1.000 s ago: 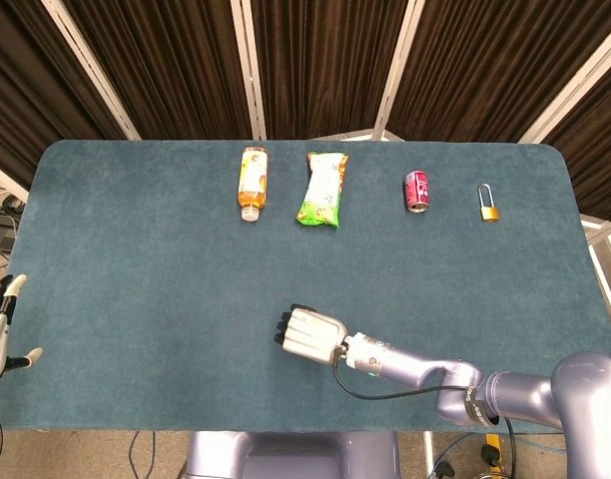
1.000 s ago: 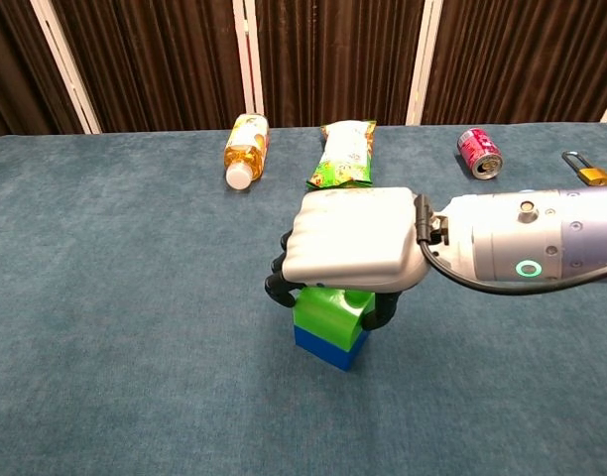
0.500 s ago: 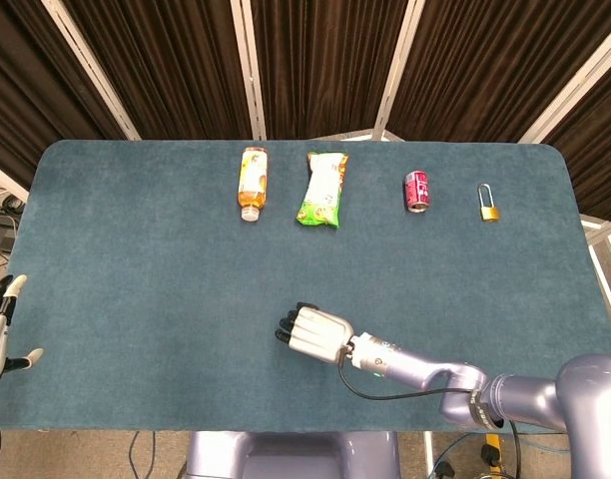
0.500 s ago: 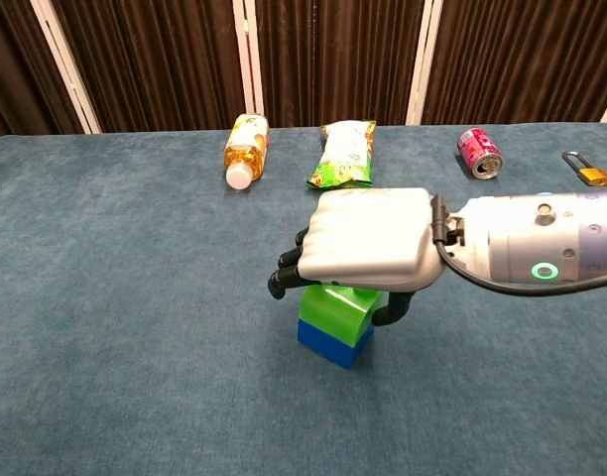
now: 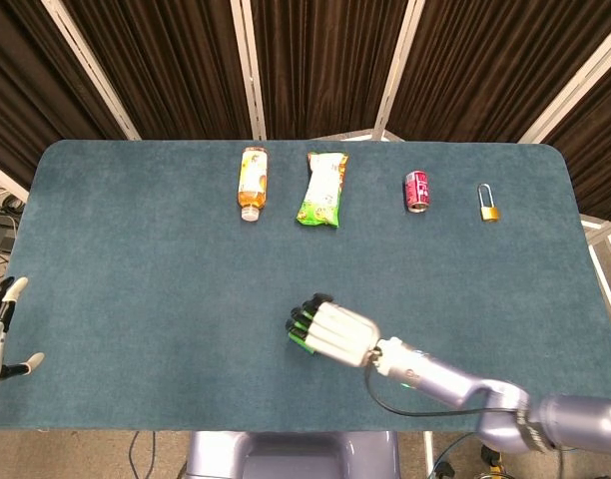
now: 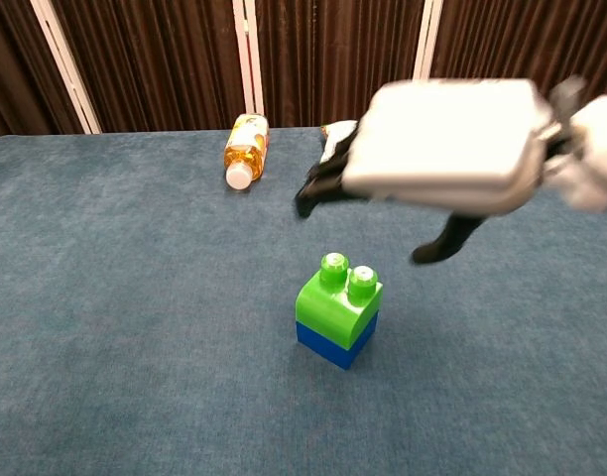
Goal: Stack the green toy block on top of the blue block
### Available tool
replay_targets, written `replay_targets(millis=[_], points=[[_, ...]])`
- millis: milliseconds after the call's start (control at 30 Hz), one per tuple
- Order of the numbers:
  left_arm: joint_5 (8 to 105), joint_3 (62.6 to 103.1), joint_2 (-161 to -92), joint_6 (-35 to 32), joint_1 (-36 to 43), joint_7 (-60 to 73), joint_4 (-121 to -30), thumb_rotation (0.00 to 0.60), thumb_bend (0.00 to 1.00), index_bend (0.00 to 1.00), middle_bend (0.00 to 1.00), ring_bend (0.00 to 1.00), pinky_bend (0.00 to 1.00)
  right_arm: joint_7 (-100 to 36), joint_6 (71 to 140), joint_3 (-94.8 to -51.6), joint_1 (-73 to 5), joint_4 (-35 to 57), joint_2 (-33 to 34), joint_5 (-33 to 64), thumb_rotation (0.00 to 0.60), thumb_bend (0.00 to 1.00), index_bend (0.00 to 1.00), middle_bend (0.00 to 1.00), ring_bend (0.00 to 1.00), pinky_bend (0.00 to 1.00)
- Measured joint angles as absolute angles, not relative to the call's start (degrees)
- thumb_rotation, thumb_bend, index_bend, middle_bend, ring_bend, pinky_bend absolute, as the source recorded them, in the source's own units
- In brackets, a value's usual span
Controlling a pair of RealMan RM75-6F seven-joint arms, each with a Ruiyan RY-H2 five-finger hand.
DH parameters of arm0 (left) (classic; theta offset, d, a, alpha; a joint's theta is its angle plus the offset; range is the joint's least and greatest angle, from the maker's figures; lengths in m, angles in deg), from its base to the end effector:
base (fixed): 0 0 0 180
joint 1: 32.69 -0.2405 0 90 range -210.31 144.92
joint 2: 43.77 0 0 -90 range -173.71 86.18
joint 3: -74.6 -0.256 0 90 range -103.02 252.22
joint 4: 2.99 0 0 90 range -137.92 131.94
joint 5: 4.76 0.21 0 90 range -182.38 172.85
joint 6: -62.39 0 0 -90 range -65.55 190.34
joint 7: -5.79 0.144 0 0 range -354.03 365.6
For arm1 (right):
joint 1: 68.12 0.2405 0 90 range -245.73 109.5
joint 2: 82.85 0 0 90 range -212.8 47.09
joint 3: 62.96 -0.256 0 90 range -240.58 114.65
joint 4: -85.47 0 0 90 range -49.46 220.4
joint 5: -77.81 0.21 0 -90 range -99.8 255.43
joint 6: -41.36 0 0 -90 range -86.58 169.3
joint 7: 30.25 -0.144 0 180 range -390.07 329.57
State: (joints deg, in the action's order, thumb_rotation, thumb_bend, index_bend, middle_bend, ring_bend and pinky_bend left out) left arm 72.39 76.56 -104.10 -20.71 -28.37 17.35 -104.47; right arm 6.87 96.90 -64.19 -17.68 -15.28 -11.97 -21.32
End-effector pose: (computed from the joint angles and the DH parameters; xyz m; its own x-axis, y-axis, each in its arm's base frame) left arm -0.3092 0.1709 0.1655 0.4749 0.0900 0.8754 0.8659 0.1296 -0.4831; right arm -0.0736 -0.2827 0.0357 0.7398 0.3726 0.5602 -0.0622 -0.7912 0.6083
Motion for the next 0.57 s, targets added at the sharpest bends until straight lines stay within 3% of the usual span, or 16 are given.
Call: replay_targets(millis=[267, 367, 433, 567], points=[[78.73, 74.69, -102.52, -24.23, -30.32, 13.39, -104.83, 0.600, 0.00, 0.00, 0.00, 0.00, 0.00, 5.58, 110.70, -62.30, -27.01, -19.27, -21.64, -23.39, 0.600, 0.13, 0.21, 0.26, 0.34, 0.37], [80.98, 74.03, -102.23, -25.62, -31.06, 11.81, -104.39, 0.600, 0.00, 0.00, 0.00, 0.00, 0.00, 1.49, 117.89, -61.29, -31.51, -17.67, -22.99, -24.49, 0.600, 0.06, 0.20, 0.19, 0.25, 0.25], [82.26, 73.76, -102.12, -26.57, -31.47, 10.79, -104.12, 0.600, 0.00, 0.00, 0.00, 0.00, 0.00, -2.80, 123.06, -60.64, -34.83, -15.47, -23.24, -24.78, 0.600, 0.00, 0.15, 0.10, 0.11, 0.10], [83.71, 73.51, -102.10, -27.87, -32.12, 9.94, -103.73, 0.600, 0.00, 0.00, 0.00, 0.00, 0.00, -12.07, 130.83, -59.47, -41.73, -10.72, -22.56, -23.57, 0.600, 0.00, 0.03, 0.00, 0.00, 0.00]])
